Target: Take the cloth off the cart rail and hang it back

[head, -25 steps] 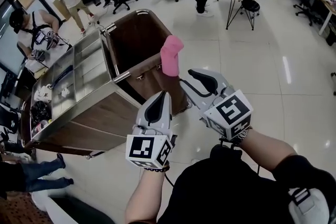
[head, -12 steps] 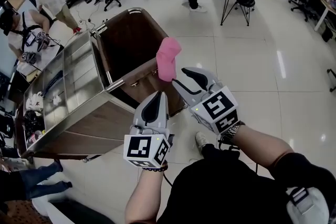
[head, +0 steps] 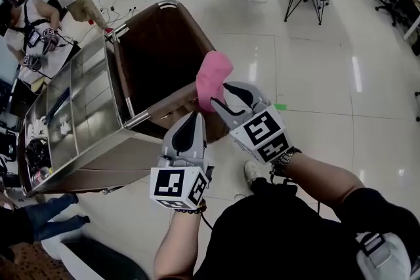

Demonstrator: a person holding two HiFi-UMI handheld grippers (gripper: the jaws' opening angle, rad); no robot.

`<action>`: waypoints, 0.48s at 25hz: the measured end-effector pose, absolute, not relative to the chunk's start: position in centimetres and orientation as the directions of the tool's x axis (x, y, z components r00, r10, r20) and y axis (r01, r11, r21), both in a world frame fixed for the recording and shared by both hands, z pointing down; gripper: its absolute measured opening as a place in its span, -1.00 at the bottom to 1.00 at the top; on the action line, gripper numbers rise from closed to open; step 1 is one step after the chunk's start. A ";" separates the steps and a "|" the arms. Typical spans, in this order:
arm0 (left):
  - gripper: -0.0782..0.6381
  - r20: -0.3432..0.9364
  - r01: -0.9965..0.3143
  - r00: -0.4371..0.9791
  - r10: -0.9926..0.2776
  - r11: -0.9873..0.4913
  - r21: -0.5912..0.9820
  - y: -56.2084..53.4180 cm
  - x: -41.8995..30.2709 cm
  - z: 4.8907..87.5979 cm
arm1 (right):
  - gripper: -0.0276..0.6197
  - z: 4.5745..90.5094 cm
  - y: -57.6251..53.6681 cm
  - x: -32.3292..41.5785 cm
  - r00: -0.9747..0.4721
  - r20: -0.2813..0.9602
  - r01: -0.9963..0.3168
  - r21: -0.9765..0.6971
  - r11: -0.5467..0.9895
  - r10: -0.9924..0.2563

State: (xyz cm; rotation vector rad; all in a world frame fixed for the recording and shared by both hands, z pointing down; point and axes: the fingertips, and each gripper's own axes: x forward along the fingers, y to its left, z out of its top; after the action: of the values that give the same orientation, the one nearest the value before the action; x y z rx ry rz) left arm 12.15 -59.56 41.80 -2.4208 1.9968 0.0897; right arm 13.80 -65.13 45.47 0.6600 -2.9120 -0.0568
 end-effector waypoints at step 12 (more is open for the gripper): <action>-0.77 -0.006 -0.989 0.144 -0.990 -0.144 0.046 -63.9 10.2 44.5 | -0.59 50.4 -69.7 11.4 -0.894 0.220 -0.394 0.022 0.919 -0.389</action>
State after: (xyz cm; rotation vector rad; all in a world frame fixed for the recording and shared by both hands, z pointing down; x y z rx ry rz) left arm 10.20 -63.88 44.47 -2.3987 2.0751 0.0553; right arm 11.39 -69.70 50.36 0.5915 -2.8591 0.0346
